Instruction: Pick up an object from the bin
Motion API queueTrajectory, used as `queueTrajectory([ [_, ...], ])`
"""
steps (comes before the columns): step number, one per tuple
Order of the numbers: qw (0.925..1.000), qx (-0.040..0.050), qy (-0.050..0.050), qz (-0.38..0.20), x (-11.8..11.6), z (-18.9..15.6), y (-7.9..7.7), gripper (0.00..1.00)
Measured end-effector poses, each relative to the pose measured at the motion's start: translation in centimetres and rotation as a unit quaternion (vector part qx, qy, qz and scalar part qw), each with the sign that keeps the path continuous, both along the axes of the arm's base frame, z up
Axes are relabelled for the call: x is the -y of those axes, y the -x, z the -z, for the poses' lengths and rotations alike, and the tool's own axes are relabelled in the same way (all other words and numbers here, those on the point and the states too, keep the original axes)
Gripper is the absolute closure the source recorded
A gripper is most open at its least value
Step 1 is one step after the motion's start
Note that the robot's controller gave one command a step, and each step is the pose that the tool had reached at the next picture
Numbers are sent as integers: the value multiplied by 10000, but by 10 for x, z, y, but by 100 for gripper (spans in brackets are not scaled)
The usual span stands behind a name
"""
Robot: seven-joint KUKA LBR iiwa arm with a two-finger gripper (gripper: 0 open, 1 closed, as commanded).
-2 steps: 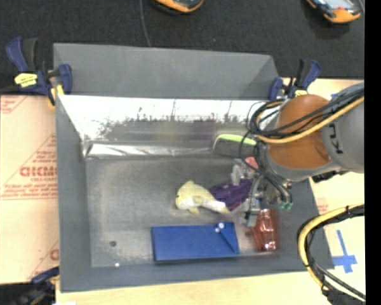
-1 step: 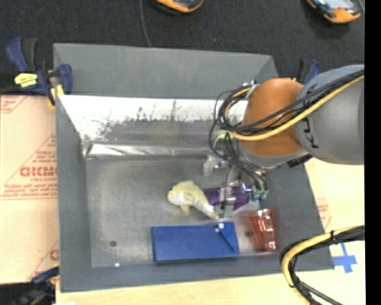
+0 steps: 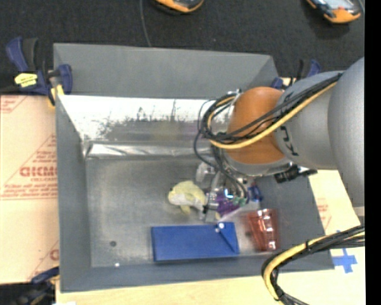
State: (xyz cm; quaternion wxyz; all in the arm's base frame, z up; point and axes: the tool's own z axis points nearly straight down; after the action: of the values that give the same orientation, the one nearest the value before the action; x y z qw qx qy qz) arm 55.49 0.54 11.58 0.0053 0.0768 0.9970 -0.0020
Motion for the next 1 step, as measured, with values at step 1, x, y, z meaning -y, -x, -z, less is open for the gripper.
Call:
queueTrajectory([
  [1,9982,25,25,-594,-8,46,2,0],
])
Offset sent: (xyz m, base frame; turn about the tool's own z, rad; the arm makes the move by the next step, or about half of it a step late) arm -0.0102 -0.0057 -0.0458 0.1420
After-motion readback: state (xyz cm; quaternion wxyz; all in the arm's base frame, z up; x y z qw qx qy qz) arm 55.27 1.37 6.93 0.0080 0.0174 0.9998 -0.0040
